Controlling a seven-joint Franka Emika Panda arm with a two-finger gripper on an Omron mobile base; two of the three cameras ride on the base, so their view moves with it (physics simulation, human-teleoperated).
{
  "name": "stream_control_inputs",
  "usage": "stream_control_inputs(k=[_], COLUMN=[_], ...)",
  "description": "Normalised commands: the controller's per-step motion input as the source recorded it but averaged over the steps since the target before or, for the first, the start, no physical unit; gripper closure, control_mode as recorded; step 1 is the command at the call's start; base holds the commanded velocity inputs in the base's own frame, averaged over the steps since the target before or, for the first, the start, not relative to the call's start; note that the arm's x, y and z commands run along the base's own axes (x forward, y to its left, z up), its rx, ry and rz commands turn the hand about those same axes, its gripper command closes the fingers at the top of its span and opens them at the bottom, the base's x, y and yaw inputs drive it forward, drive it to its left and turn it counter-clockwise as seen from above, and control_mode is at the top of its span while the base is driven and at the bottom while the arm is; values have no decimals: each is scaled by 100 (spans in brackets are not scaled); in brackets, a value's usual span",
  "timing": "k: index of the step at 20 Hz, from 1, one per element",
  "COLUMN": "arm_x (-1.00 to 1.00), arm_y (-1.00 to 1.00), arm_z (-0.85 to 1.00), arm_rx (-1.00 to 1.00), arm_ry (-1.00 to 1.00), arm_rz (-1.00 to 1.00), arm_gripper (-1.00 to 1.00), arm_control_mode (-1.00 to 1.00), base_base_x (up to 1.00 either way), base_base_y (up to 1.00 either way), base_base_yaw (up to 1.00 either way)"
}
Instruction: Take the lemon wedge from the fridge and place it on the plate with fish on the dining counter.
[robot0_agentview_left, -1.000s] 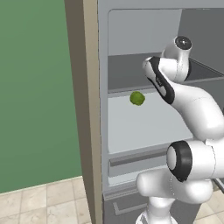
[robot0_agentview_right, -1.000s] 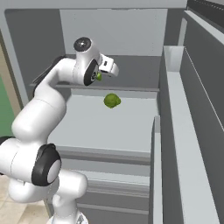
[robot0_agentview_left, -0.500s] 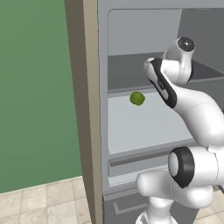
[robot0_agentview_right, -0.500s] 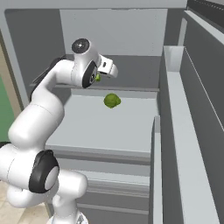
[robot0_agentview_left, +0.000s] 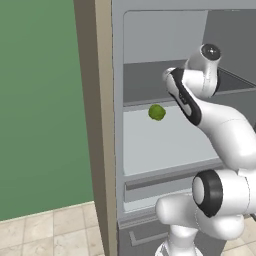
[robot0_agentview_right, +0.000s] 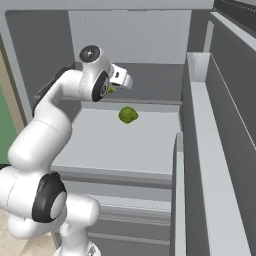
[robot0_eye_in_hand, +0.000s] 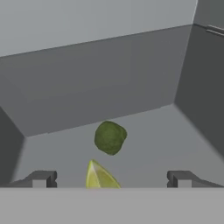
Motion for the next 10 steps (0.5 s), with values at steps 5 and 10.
stream_control_inputs(k=[5,10], arm_x=[0,0], arm_y=[11,6], arm_z=[-15,-22], arm_rx=[0,0], arm_ry=[1,1], arm_rz=[0,1], arm_gripper=[-100,100], arm_control_mode=[-100,-100], base_base_x=[0,0], base_base_y=[0,0], base_base_yaw=[0,0])
